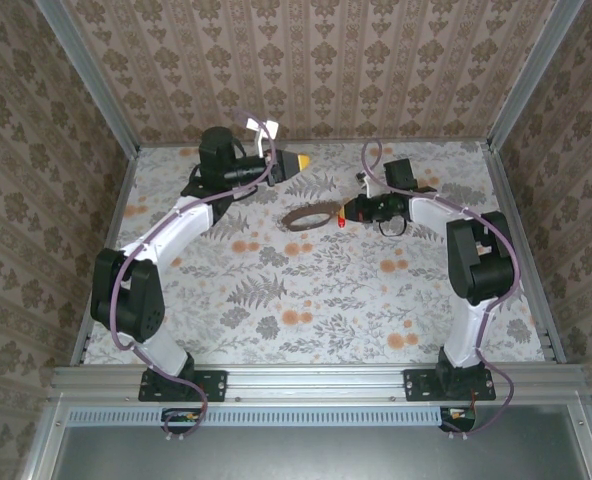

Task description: Put the keys on the keyring

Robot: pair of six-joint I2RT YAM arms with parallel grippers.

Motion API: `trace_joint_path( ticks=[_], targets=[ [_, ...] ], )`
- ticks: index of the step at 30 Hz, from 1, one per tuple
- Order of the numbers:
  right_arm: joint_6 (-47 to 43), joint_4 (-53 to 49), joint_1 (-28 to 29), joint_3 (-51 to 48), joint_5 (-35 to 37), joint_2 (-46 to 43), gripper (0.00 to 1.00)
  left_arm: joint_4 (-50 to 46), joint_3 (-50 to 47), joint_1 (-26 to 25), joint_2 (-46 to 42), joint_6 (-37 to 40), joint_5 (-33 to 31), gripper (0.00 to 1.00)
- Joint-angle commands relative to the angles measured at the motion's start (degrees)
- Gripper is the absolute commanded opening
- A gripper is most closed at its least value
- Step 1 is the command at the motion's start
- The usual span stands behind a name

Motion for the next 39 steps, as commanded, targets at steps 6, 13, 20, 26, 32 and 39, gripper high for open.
trace_joint_path(
  ticks=[6,13,20,26,32,39],
  targets=[
    [3.2,3.5,1.4,-6.7,-0.8,-1.8,0.0,2.2,-0.7,-0.6,-1.9,-1.3,0.0,0.0],
    [4.3,3.9,2.5,-11.1,-0.7,-2.1,0.0,2.0,-0.7,-0.8,-1.9,-1.5,-0.2,0.0],
    [4.1,2.4,3.7,-15.5,-0.9,-4.0,0.07,1.8,-0.3,-1.0,-1.8,-1.6,-0.2,0.02],
    [3.0,-0.6,3.3,-20.5,1.5,-12.0,0.44,1.1,-0.4,-1.0,-2.3,-1.2,-0.2,0.11],
    [5.3,-1.2,0.9,-22.5,2.6,-20.3,0.63,-0.6,-0.5,-1.1,-3.5,0.2,-0.9,0.27],
    [7.1,-3.9,-2.5,-19.9,4.3,-31.3,0.85,-5.2,-1.1,-0.7,-6.9,3.2,-3.2,0.6]
  ],
)
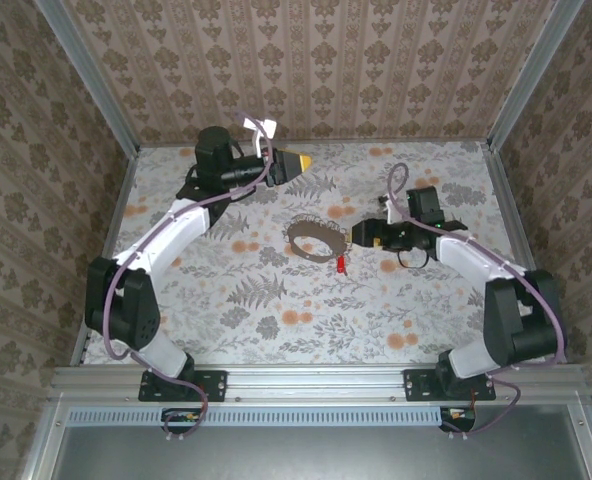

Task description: Put the keys on the keyring

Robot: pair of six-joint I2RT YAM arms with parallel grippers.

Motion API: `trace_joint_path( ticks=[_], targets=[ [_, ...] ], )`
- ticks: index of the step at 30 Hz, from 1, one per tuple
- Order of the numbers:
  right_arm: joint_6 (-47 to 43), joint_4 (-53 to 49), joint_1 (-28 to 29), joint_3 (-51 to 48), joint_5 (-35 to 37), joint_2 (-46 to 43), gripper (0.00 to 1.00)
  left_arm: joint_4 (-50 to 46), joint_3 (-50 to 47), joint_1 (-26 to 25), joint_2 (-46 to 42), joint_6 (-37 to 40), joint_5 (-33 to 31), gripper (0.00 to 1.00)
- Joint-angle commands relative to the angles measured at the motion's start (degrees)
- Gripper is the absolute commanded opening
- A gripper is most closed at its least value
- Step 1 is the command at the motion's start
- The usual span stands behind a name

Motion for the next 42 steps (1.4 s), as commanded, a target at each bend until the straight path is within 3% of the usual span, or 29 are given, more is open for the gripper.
trace_joint_path(
  ticks=[1,2,3,9,14,17,21,27,30,37,42],
  targets=[
    [1.6,-3.1,-1.3,2.2,2.5,-6.0,0.86,-3.3,-1.0,0.0,-3.9,3.1,-2.0,0.71],
    [1.8,-3.3,-1.6,2.5,3.2,-7.3,0.89,-4.4,-1.2,0.1,-4.7,3.9,-2.9,0.81],
    [2.0,-3.3,-2.1,2.8,4.4,-9.0,0.99,-6.0,-1.7,0.4,-5.9,5.1,-4.1,0.99],
    [2.2,-4.8,-4.4,4.2,17.3,-16.3,1.0,-15.5,-7.0,2.4,-14.3,12.7,-19.4,1.0],
    [1.9,-3.5,-5.7,2.7,34.3,-19.3,1.0,-12.1,-19.8,5.1,-24.6,18.9,-36.8,1.0],
    [1.6,3.2,-6.5,-2.6,46.0,-21.5,1.0,-11.7,-25.9,7.1,-31.0,24.8,-46.2,1.0],
    [0.6,11.8,-7.8,-9.0,55.6,-21.0,1.0,-10.4,-34.5,10.7,-38.5,32.2,-56.9,1.0],
    [-2.5,23.0,-9.3,-17.5,57.3,-18.7,1.0,-2.1,-48.2,21.4,-42.7,31.5,-60.9,1.0],
    [-4.6,28.2,-9.3,-20.3,57.7,-15.7,1.0,5.2,-52.8,23.9,-37.5,31.7,-60.5,1.0],
    [-8.3,45.7,-9.6,-26.2,53.7,-6.8,1.0,27.6,-58.5,24.7,-19.8,34.9,-57.3,1.0],
    [-12.7,63.7,-9.8,-30.7,46.1,1.1,1.0,32.4,-55.2,25.9,-10.0,36.6,-51.5,1.0]
  ],
)
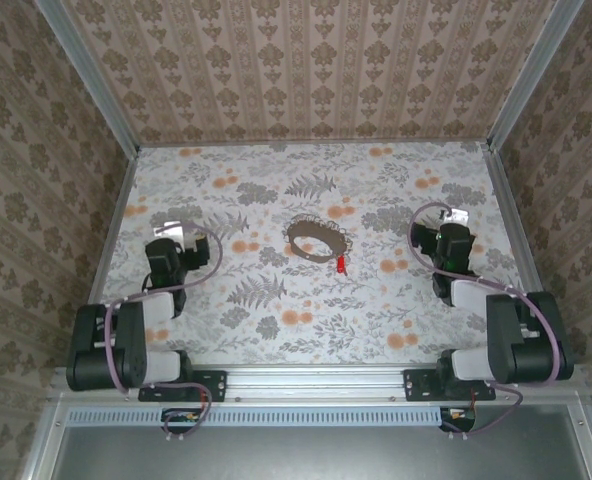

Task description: Put the keys on the keyring

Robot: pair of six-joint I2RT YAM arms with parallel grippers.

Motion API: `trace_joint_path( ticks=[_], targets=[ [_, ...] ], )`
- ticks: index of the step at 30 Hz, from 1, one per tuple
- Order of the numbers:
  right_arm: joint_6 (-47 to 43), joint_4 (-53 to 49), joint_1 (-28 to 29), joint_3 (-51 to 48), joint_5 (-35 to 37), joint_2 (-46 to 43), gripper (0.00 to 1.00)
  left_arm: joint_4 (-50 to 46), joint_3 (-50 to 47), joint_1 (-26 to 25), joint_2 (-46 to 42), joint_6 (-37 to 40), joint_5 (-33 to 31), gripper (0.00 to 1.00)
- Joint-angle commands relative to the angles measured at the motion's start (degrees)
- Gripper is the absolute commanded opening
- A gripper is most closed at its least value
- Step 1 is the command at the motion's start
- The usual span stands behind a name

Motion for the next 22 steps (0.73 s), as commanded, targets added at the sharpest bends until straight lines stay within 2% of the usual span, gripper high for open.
trace_joint_path(
  ticks=[1,2,3,4,5,9,22],
  targets=[
    [-4.4,17.4,-0.2,-2.5,-7.9,6.5,1.0,11.3,2.4,1.0,5.7,2.3,4.9,1.0],
    [-5.2,21.8,-0.2,-2.9,-9.3,8.9,1.0,14.2,2.1,1.0,8.1,2.4,5.1,1.0],
    [-5.6,20.3,-0.3,-2.1,-11.0,8.7,0.99,18.6,1.8,1.0,11.1,3.3,5.3,1.0],
    [-6.4,13.2,-0.4,0.4,-13.1,7.4,1.0,12.1,3.5,1.2,10.2,2.8,6.0,1.0],
    [-6.7,10.7,-0.3,2.1,-13.7,8.1,1.0,6.0,6.3,0.9,9.4,3.0,6.3,1.0],
    [-7.5,11.2,1.1,1.8,-10.6,7.8,1.0,7.6,6.7,-0.4,10.3,4.7,4.7,1.0],
    [-7.7,10.8,1.3,2.0,-10.5,7.9,1.0,7.4,6.5,-0.8,10.0,4.6,3.8,1.0]
  ],
)
